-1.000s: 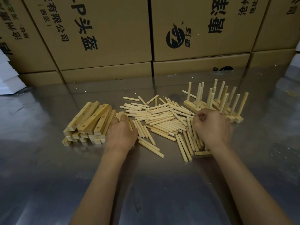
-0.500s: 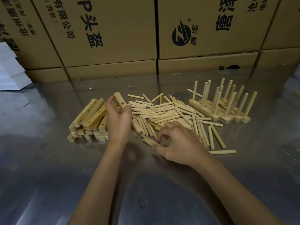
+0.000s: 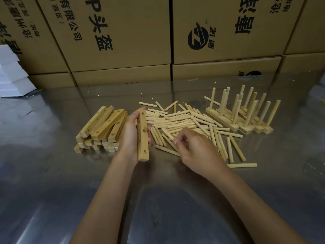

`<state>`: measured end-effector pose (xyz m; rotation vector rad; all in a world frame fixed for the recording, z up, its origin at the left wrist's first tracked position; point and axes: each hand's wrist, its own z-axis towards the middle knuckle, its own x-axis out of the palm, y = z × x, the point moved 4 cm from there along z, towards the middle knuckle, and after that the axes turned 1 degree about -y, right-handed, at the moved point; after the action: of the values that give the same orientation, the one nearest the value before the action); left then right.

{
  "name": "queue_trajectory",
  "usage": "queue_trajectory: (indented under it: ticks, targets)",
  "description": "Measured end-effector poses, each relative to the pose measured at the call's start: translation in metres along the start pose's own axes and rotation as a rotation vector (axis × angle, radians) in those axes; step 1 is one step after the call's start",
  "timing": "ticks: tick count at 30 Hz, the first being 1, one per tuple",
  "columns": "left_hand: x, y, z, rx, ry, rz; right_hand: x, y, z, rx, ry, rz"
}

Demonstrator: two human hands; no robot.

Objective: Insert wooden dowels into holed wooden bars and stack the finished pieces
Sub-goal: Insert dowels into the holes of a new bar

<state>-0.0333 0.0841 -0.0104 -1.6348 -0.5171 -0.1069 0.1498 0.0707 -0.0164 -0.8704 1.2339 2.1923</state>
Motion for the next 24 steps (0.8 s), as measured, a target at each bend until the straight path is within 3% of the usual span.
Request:
queue_trajectory:
  ticks: [3,6,10,19,24]
  targets:
    - [0.012,0.002,-0.004,-0.03,0.186,0.113,-0.01,-0.001,0.003,0.072,-0.092,0.288]
    - [0.023,0.006,-0.009,-0.051,0.301,0.203,-0.015,0.0,0.004,0.062,-0.129,0.357]
    - [0.03,0.008,-0.012,-0.038,0.373,0.277,-0.016,-0.001,0.005,0.032,-0.144,0.299]
    - [0.03,0.009,-0.014,0.082,0.369,0.455,-0.026,0.002,0.005,-0.137,-0.237,0.052]
    - [0.034,0.014,-0.015,0.077,0.41,0.425,-0.025,0.005,0.002,-0.135,-0.287,0.03]
